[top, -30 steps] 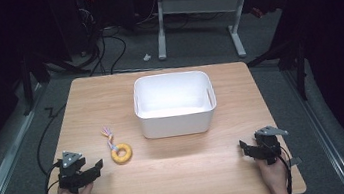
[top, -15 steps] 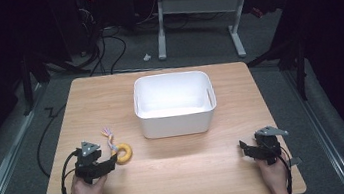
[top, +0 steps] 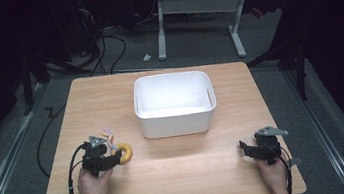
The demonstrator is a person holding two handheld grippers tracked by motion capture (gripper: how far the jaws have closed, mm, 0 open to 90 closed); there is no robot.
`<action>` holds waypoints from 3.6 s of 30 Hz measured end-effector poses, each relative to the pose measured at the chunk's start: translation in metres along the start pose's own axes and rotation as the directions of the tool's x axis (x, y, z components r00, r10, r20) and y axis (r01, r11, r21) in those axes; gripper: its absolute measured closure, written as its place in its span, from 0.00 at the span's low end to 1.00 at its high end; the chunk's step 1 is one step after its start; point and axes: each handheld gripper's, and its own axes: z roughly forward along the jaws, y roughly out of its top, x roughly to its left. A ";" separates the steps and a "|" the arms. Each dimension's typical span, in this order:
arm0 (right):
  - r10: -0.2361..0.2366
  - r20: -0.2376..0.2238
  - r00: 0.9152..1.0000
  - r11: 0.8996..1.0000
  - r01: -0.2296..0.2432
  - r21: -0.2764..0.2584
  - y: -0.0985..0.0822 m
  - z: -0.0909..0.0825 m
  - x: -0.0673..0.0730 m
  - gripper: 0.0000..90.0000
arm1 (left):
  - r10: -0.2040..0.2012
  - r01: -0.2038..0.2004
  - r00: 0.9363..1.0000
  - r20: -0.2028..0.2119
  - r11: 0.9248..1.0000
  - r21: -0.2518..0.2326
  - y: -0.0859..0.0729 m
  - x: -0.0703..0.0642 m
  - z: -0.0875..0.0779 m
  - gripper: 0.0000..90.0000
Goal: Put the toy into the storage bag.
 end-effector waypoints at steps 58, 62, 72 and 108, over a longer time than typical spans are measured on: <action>0.002 -0.005 1.000 1.000 -0.002 0.002 0.000 0.000 0.001 0.34 | 0.030 -0.023 0.999 -0.038 0.985 0.168 0.018 -0.012 0.017 0.73; -0.001 -0.006 1.000 1.000 0.001 0.002 0.000 0.000 0.001 0.33 | 0.021 -0.019 1.000 -0.016 0.987 0.159 0.020 -0.011 0.010 0.73; -0.004 -0.007 1.000 1.000 0.004 0.003 0.000 0.000 0.001 0.33 | 0.040 -0.036 0.999 -0.019 0.987 0.155 0.024 -0.010 -0.006 0.75; -0.002 -0.007 1.000 1.000 0.002 0.004 0.000 0.000 0.001 0.33 | -0.004 0.002 0.999 0.032 0.997 0.071 0.050 0.002 -0.060 0.75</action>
